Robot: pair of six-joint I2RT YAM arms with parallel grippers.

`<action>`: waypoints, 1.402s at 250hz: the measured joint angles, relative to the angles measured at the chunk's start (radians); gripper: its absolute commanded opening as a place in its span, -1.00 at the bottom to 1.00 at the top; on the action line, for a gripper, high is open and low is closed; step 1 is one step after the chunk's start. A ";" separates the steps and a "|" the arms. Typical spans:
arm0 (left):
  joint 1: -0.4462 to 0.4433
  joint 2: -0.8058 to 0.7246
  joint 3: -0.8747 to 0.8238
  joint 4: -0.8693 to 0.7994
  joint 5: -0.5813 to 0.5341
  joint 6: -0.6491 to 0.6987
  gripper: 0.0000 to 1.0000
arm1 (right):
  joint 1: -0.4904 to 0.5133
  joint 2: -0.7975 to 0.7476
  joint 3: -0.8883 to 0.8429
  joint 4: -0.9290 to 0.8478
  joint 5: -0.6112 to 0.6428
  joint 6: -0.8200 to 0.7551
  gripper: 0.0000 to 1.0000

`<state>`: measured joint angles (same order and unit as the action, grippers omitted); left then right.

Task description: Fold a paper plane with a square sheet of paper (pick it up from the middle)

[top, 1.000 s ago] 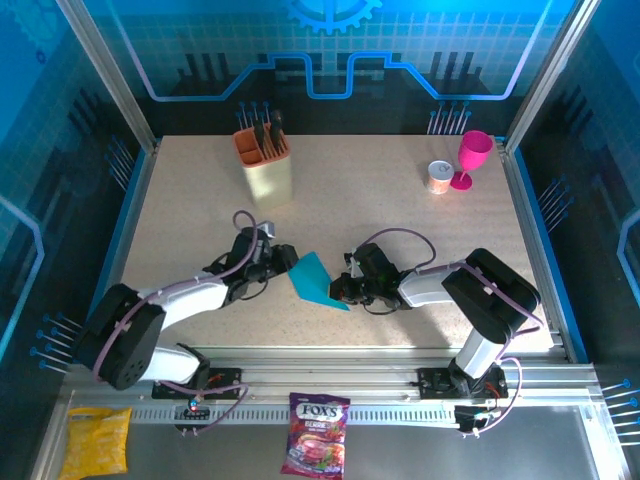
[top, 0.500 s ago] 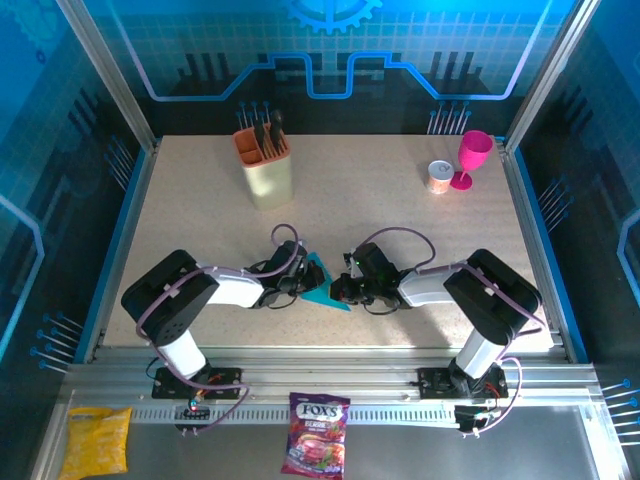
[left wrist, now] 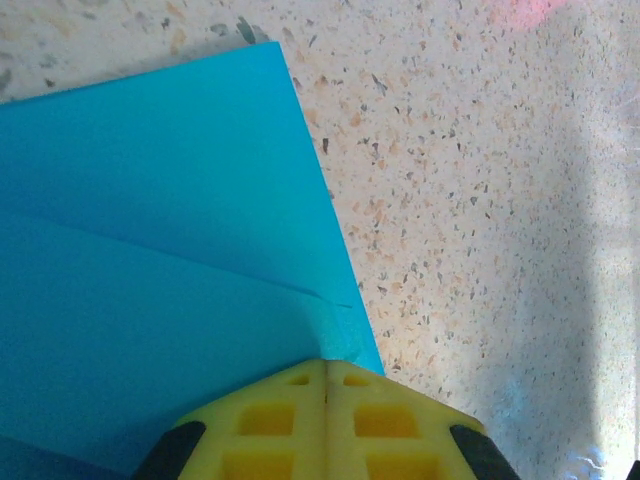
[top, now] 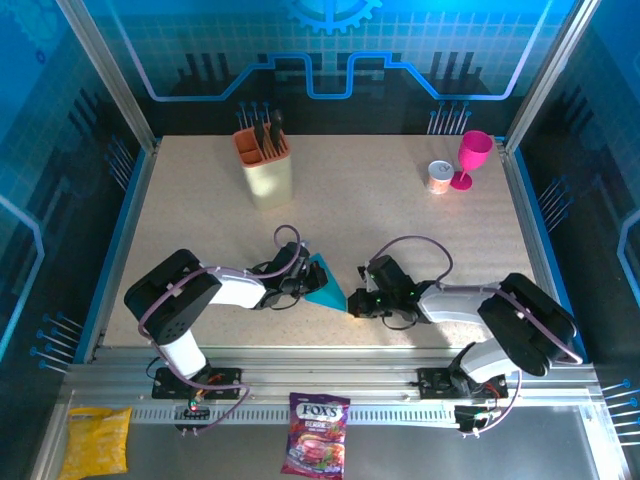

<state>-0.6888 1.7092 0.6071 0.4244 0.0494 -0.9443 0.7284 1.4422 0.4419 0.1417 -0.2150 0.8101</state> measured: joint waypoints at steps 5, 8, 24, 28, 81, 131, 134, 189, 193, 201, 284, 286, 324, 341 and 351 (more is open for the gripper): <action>0.000 0.000 0.000 0.000 0.001 0.000 -1.00 | 0.000 -0.008 -0.007 0.001 0.001 0.000 -1.00; 0.001 0.000 0.000 0.000 0.002 0.000 -1.00 | 0.000 -0.012 -0.011 0.001 0.002 0.000 -1.00; 0.005 0.000 0.000 0.000 0.011 0.000 -1.00 | 0.000 -0.037 -0.031 -0.003 0.004 0.000 -1.00; 0.006 0.000 0.000 0.000 0.013 0.000 -1.00 | 0.000 -0.045 -0.035 -0.007 0.006 0.000 -1.00; 0.049 0.010 0.014 -0.005 0.015 0.020 -1.00 | -0.004 -0.191 -0.064 -0.192 0.033 0.000 -1.00; 0.061 0.020 0.021 0.001 0.021 0.061 -1.00 | -0.063 -0.325 -0.060 -0.356 0.027 0.001 -0.82; 0.061 0.020 0.021 0.002 0.022 0.063 -1.00 | -0.066 -0.330 -0.058 -0.359 0.024 0.003 -0.79; 0.064 0.040 0.026 0.035 0.042 0.085 -1.00 | -0.090 -0.302 -0.008 -0.282 -0.040 0.055 -0.49; 0.064 0.041 0.026 0.037 0.042 0.086 -1.00 | -0.089 -0.291 -0.005 -0.268 -0.045 0.061 -0.49; 0.065 0.043 0.026 0.041 0.045 0.087 -1.00 | -0.090 -0.269 0.001 -0.241 -0.056 0.069 -0.49; 0.068 0.052 0.026 0.063 0.053 0.090 -1.00 | -0.088 -0.069 0.010 -0.049 -0.109 0.158 -0.39; 0.068 0.052 0.026 0.063 0.053 0.090 -1.00 | -0.088 -0.066 0.010 -0.045 -0.109 0.159 -0.39; 0.071 0.054 0.025 0.068 0.058 0.090 -1.00 | -0.088 -0.012 0.011 0.010 -0.117 0.175 -0.39; 0.072 0.056 0.025 0.072 0.061 0.090 -1.00 | -0.088 0.010 0.012 0.034 -0.124 0.182 -0.40; 0.072 0.056 0.025 0.074 0.061 0.090 -1.00 | -0.088 0.023 0.014 0.049 -0.128 0.186 -0.41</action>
<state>-0.6170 1.7657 0.6319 0.4988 0.1104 -0.8543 0.6403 1.4651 0.4557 0.1905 -0.3428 0.9962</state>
